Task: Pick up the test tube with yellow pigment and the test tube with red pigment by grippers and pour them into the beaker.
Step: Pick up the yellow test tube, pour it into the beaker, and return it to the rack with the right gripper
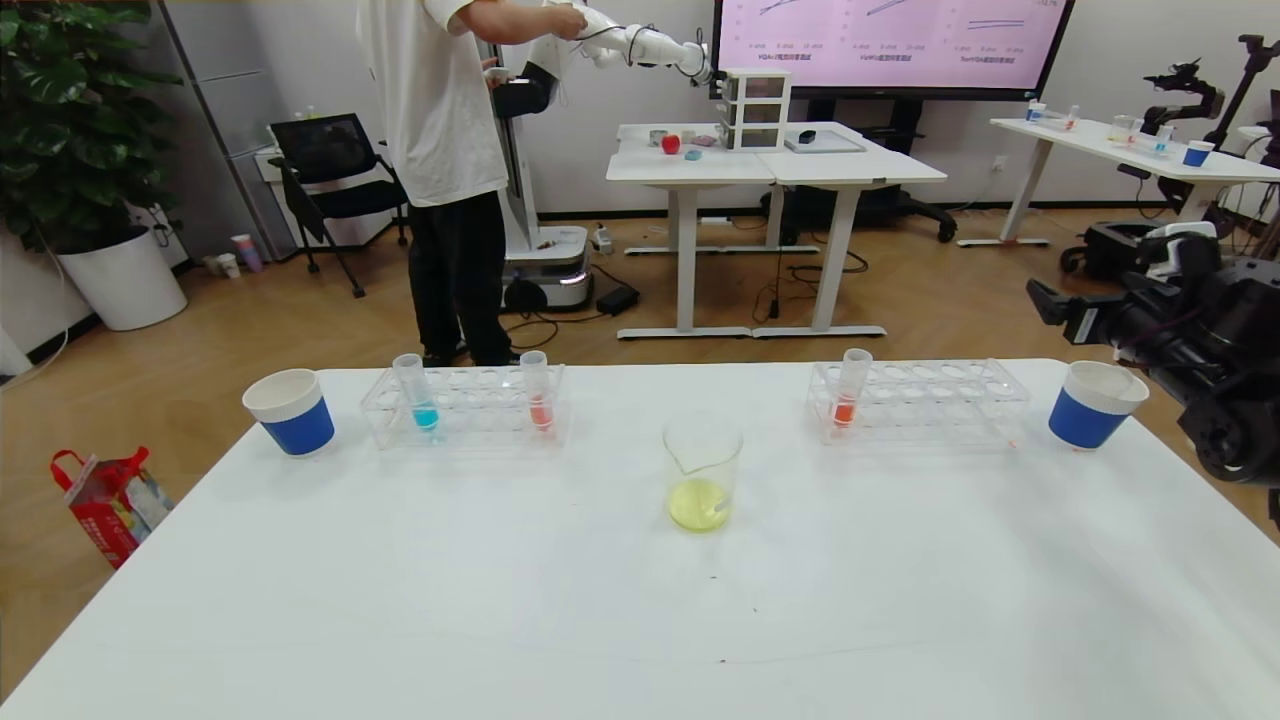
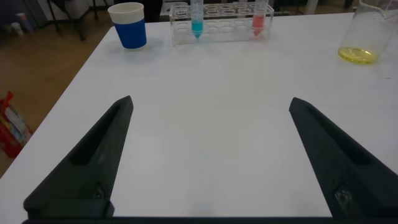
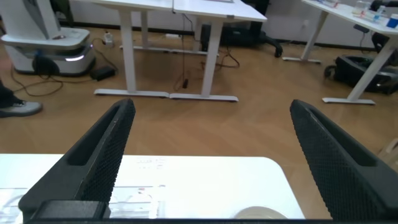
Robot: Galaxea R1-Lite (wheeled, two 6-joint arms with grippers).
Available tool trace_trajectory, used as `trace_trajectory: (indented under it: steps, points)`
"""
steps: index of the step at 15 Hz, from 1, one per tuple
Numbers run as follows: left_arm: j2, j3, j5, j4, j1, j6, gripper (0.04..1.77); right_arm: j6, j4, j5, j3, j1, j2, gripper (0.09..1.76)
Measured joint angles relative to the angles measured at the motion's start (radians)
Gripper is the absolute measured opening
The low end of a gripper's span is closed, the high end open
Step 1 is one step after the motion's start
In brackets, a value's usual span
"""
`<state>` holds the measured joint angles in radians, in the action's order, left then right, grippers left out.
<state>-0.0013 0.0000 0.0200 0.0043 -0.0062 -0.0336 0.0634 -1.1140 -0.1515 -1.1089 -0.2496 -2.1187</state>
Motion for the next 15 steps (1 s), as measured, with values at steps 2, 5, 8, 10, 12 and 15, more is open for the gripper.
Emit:
trace_trajectory:
  steps: [2, 5, 8, 10, 12, 15]
  points:
    - [0.000, 0.000, 0.000, 0.000, 0.000, 0.000, 1.75, -0.008, 0.063, 0.025, 0.017, 0.074, 0.088, 1.74]
    - [0.000, 0.000, 0.000, 0.001, 0.000, 0.000, 1.75, -0.037, 0.101, 0.053, 0.080, 0.185, 0.234, 1.74]
    - [0.000, 0.000, 0.000, 0.000, 0.000, 0.000, 1.75, -0.040, 0.108, 0.060, 0.160, 0.231, 0.376, 1.74]
    - [0.000, 0.000, 0.000, 0.000, 0.000, 0.000, 1.75, -0.041, 0.108, 0.064, 0.213, 0.240, 0.487, 1.74]
    - [0.000, 0.000, 0.000, 0.000, 0.000, 0.000, 1.75, -0.040, 0.108, 0.067, 0.267, 0.244, 0.627, 1.74]
    - [0.000, 0.000, 0.000, 0.000, 0.000, 0.000, 1.75, -0.037, 0.161, 0.069, 0.340, 0.240, 0.875, 1.74]
